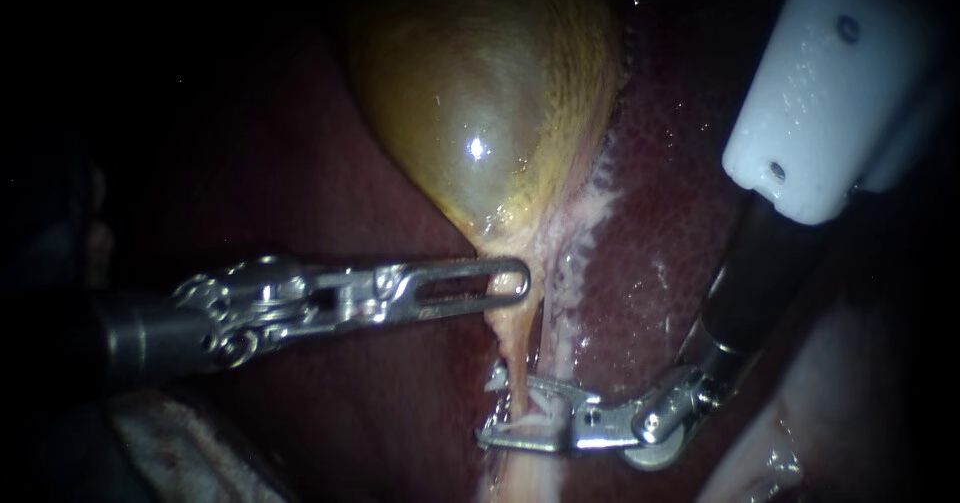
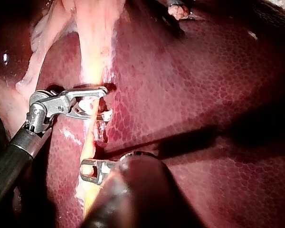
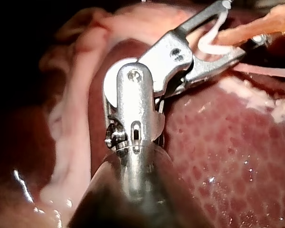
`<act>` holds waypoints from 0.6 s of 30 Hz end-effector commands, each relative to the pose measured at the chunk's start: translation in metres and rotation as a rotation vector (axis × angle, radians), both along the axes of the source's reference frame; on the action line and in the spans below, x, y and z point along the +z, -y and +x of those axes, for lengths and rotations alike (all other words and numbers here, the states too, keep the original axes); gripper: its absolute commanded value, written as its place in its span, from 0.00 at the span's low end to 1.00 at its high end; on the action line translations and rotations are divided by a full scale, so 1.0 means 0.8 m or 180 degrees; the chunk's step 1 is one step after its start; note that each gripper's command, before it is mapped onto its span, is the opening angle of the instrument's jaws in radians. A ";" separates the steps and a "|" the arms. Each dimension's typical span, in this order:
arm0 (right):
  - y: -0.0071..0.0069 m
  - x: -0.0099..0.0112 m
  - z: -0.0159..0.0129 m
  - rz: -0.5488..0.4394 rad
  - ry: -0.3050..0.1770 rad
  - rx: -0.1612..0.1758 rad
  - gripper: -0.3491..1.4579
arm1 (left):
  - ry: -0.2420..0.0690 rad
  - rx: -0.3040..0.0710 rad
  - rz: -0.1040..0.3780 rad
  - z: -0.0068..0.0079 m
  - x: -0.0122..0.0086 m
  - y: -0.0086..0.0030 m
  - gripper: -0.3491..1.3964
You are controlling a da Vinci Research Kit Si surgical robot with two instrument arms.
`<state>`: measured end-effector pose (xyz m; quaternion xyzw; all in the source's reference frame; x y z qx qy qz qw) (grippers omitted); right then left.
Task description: Clipping first clip left tube
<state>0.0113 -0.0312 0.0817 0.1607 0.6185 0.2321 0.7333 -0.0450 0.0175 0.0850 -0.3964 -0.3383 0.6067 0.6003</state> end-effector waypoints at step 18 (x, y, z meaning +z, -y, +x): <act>0.0002 0.0000 -0.0010 0.0001 0.0004 -0.0019 0.16 | 0.0000 0.0000 -0.0001 0.0000 0.0000 0.0000 0.00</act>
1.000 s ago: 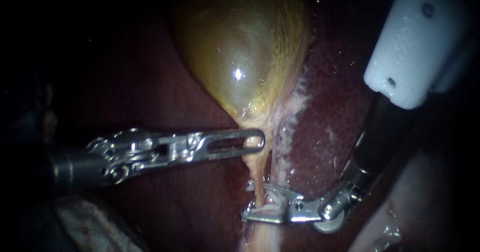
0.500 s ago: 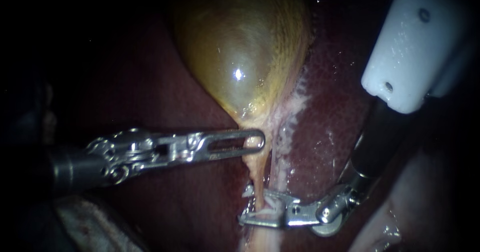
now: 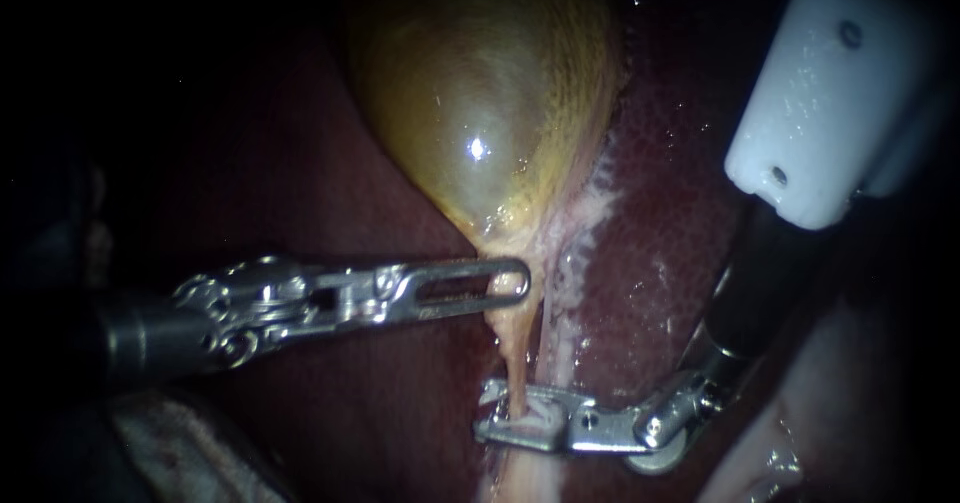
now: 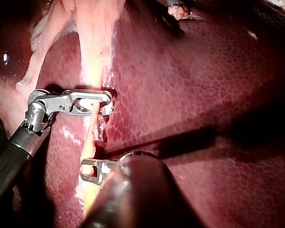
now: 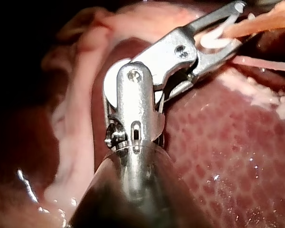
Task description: Clipping first clip left tube
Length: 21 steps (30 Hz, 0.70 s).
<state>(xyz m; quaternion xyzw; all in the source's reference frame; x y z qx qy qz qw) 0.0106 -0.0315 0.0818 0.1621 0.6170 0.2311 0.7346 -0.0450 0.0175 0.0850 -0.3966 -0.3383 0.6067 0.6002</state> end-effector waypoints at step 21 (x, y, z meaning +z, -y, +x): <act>-0.0007 0.0006 -0.0017 -0.0022 0.0001 -0.0029 0.00 | 0.0000 0.0000 0.0000 0.0000 0.0000 0.0000 0.00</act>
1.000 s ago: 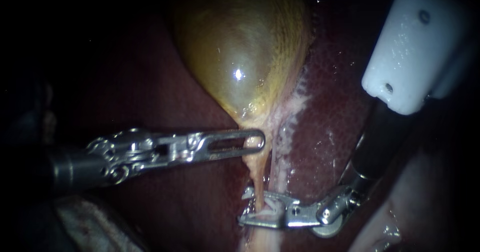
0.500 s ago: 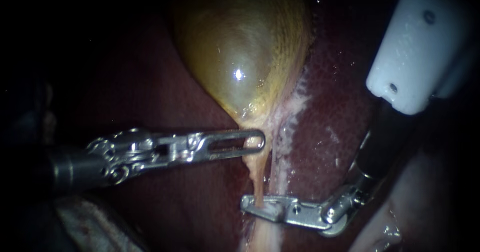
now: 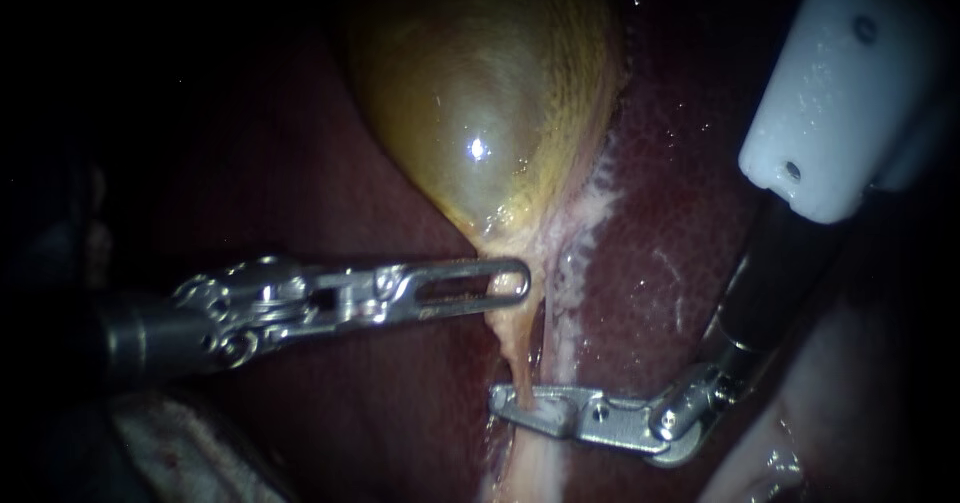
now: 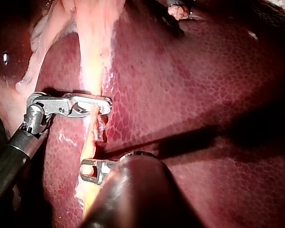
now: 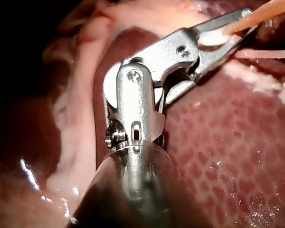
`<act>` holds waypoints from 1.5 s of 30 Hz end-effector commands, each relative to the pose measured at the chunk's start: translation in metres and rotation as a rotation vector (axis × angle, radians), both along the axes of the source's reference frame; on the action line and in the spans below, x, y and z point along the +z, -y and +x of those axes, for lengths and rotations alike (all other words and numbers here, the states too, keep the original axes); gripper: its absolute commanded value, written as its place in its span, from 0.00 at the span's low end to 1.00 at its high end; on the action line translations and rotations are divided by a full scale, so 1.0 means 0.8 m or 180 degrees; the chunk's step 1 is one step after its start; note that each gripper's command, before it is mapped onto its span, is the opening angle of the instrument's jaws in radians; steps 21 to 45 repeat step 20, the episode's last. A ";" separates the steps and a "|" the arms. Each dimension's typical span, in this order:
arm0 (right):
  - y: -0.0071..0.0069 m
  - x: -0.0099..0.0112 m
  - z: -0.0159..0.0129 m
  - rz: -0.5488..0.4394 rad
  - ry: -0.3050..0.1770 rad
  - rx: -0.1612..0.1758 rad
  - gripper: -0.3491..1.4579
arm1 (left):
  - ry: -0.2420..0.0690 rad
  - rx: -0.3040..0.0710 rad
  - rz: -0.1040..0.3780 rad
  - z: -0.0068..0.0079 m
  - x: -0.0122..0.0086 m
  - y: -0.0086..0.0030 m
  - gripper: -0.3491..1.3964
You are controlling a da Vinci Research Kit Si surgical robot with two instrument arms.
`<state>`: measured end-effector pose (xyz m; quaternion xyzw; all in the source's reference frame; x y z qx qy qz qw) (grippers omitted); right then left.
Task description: Clipping first clip left tube
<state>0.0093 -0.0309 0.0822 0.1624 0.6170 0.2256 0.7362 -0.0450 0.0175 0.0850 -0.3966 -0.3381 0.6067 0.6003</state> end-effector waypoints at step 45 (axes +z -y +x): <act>0.0000 0.0000 0.0001 0.0000 0.0000 0.0001 0.00 | 0.0001 0.0001 -0.0001 0.0000 0.0001 0.0000 0.00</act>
